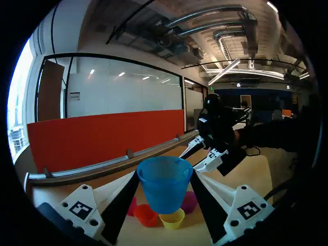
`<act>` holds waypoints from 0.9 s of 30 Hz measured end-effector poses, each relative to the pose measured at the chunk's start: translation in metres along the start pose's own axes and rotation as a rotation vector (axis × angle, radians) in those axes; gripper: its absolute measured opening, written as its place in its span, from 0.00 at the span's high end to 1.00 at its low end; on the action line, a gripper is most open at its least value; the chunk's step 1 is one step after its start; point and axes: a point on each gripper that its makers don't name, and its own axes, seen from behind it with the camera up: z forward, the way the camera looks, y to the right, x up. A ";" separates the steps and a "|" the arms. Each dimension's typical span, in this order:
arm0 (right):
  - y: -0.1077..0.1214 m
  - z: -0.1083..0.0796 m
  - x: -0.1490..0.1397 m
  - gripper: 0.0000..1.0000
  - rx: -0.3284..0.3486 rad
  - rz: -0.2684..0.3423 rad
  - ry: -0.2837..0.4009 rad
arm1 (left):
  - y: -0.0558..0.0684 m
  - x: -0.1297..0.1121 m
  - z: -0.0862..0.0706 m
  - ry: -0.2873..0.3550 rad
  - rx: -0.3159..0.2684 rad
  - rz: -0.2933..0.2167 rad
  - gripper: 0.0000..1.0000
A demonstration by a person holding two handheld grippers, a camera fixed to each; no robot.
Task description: Pour water
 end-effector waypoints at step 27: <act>-0.027 0.068 -0.036 0.00 0.094 0.006 -0.110 | -0.006 -0.011 0.000 -0.014 0.004 -0.007 0.14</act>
